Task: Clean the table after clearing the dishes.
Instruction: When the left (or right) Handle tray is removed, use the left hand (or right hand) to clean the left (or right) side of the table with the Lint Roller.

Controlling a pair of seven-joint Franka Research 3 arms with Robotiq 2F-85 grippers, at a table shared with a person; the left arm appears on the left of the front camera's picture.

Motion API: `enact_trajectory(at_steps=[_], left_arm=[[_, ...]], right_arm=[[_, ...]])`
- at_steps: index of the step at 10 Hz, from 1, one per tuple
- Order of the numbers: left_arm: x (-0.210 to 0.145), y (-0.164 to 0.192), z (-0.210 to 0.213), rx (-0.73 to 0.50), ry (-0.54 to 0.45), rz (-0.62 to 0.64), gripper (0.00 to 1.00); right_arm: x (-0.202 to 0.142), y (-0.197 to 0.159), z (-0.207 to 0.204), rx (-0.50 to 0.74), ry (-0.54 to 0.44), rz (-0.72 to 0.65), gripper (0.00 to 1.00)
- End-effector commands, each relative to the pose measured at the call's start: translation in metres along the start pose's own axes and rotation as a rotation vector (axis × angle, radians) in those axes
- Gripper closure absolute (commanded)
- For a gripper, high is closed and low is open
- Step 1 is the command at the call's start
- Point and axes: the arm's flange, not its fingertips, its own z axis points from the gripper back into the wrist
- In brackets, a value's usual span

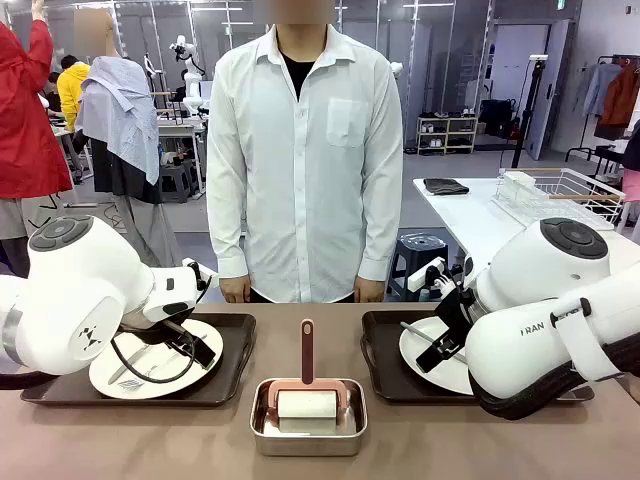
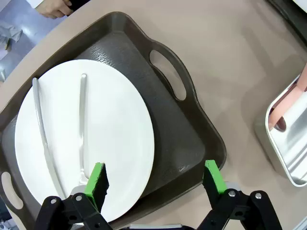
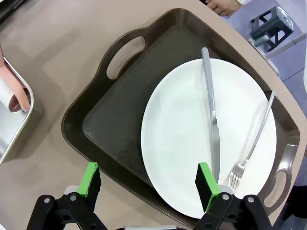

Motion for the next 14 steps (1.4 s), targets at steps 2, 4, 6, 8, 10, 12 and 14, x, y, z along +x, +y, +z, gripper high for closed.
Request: enact_trajectory(at_steps=[2, 4, 6, 8, 10, 12, 14], left_arm=[[0.000, 0.000, 0.000, 0.000, 0.000, 0.000, 0.00], [0.000, 0.000, 0.000, 0.000, 0.000, 0.000, 0.00], [0.000, 0.000, 0.000, 0.000, 0.000, 0.000, 0.00], [0.000, 0.000, 0.000, 0.000, 0.000, 0.000, 0.00], [0.000, 0.000, 0.000, 0.000, 0.000, -0.001, 0.00], [0.024, 0.018, 0.015, -0.022, 0.000, -0.012, 0.00], [0.043, 0.040, 0.036, -0.106, -0.012, 0.004, 0.00]], right_arm=[[0.000, 0.000, 0.000, 0.000, 0.000, 0.000, 0.00], [0.000, 0.000, 0.000, 0.000, 0.000, 0.000, 0.00], [0.000, 0.000, 0.000, 0.000, 0.000, 0.000, 0.00], [0.000, 0.000, 0.000, 0.000, 0.000, 0.000, 0.00], [0.000, -0.001, 0.000, -0.001, 0.000, 0.000, 0.00], [0.035, -0.027, 0.016, 0.031, -0.016, -0.010, 0.00], [0.058, -0.058, 0.036, 0.127, -0.016, -0.038, 0.00]])
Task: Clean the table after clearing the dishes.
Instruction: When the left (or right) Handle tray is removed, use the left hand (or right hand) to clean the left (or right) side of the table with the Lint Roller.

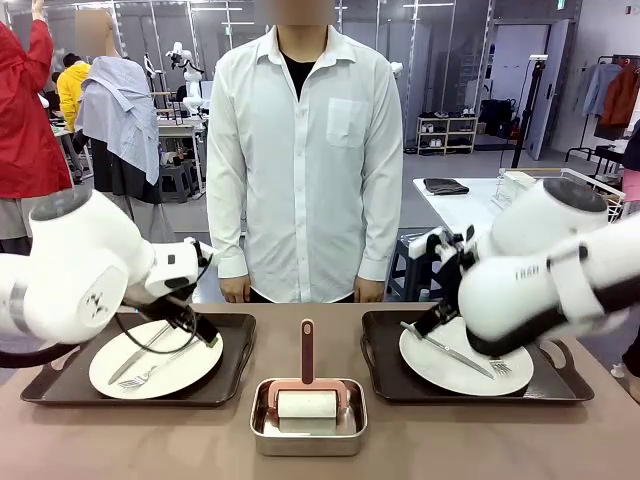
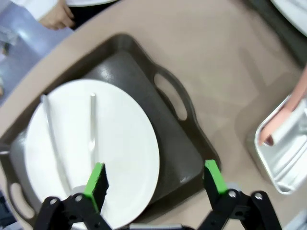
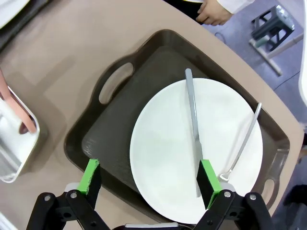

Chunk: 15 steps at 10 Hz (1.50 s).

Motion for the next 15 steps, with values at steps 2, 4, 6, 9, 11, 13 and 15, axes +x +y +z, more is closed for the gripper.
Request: enact_trajectory(at_steps=[2, 4, 6, 9, 11, 13, 15], left_arm=[[0.019, 0.048, 0.039, -0.227, -0.002, 0.035, 0.00], [0.007, 0.099, 0.072, -0.485, -0.115, 0.155, 0.00], [-0.038, 0.155, 0.102, -0.677, -0.266, 0.279, 0.00], [-0.126, 0.230, 0.129, -0.717, -0.411, 0.514, 0.00], [-0.188, 0.276, 0.146, -0.678, -0.480, 0.644, 0.00], [-0.240, 0.301, 0.160, -0.629, -0.567, 0.795, 0.00], [-0.256, 0.301, 0.164, -0.597, -0.592, 0.850, 0.00]], right_arm=[[0.024, -0.050, 0.025, 0.196, -0.012, -0.063, 0.00], [0.014, -0.091, 0.050, 0.405, -0.090, -0.236, 0.00], [-0.030, -0.137, 0.081, 0.520, -0.177, -0.408, 0.00], [-0.134, -0.213, 0.138, 0.575, -0.353, -0.719, 0.00], [-0.212, -0.264, 0.157, 0.506, -0.411, -0.956, 0.00], [-0.265, -0.288, 0.164, 0.458, -0.423, -1.102, 0.00], [-0.278, -0.293, 0.162, 0.438, -0.414, -1.131, 0.00]])
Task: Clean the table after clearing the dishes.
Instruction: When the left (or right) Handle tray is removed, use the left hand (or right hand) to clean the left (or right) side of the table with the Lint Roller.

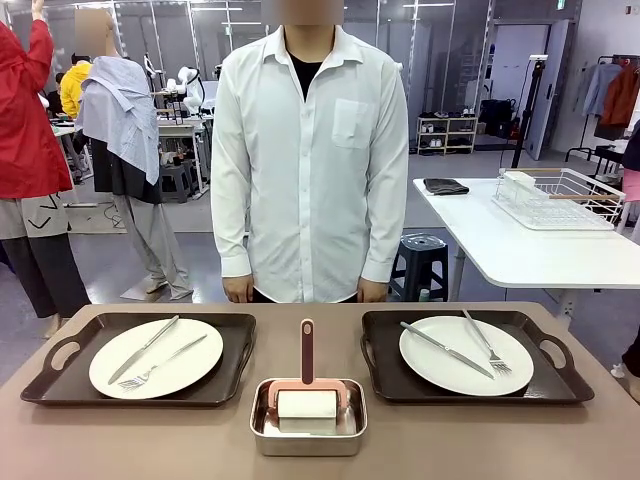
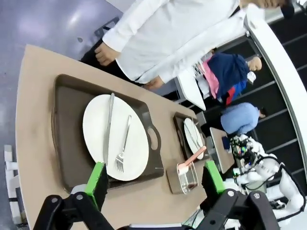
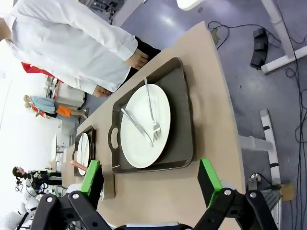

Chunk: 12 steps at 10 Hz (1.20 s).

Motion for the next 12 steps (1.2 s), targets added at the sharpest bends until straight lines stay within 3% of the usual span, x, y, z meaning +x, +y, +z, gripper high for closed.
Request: enact_trajectory(at_steps=[1, 2, 12], left_arm=[[0.002, -0.009, -0.022, -0.010, -0.025, -0.013, 0.00], [0.000, 0.000, 0.000, 0.000, 0.000, 0.000, 0.00], [0.000, 0.000, 0.000, 0.000, 0.000, 0.000, 0.00]], right_arm=[[0.006, 0.017, -0.025, 0.008, 0.034, 0.018, 0.00], [0.000, 0.000, 0.000, 0.000, 0.000, 0.000, 0.00], [0.000, 0.000, 0.000, 0.000, 0.000, 0.000, 0.00]])
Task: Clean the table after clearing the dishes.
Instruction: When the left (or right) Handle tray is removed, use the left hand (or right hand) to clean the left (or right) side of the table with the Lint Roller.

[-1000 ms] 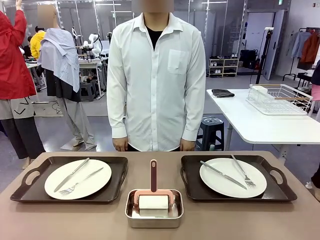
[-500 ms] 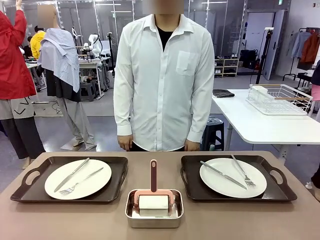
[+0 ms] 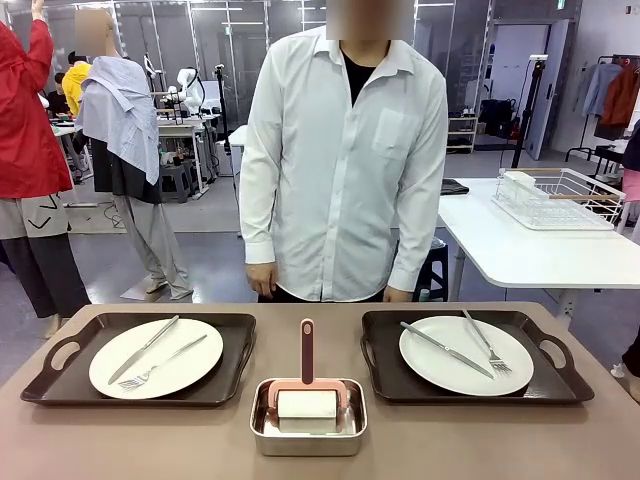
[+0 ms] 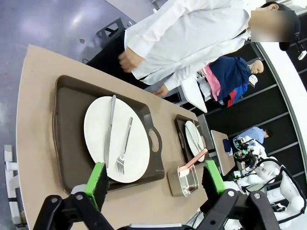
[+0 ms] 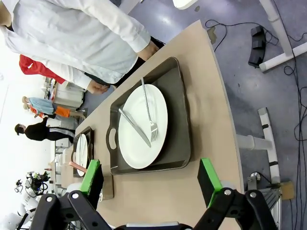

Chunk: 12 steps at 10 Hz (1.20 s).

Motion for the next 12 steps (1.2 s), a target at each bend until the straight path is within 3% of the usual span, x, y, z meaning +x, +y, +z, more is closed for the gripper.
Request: enact_trajectory(at_steps=[1, 12], left_arm=[[-0.0004, 0.0003, 0.0041, -0.008, 0.004, -0.006, 0.00], [-0.0004, 0.0003, 0.0041, -0.008, 0.004, -0.006, 0.00]], right_arm=[[-0.0014, 0.0012, 0.0016, 0.010, -0.001, 0.005, 0.00], [-0.0014, 0.0012, 0.0016, 0.010, -0.001, 0.005, 0.00]])
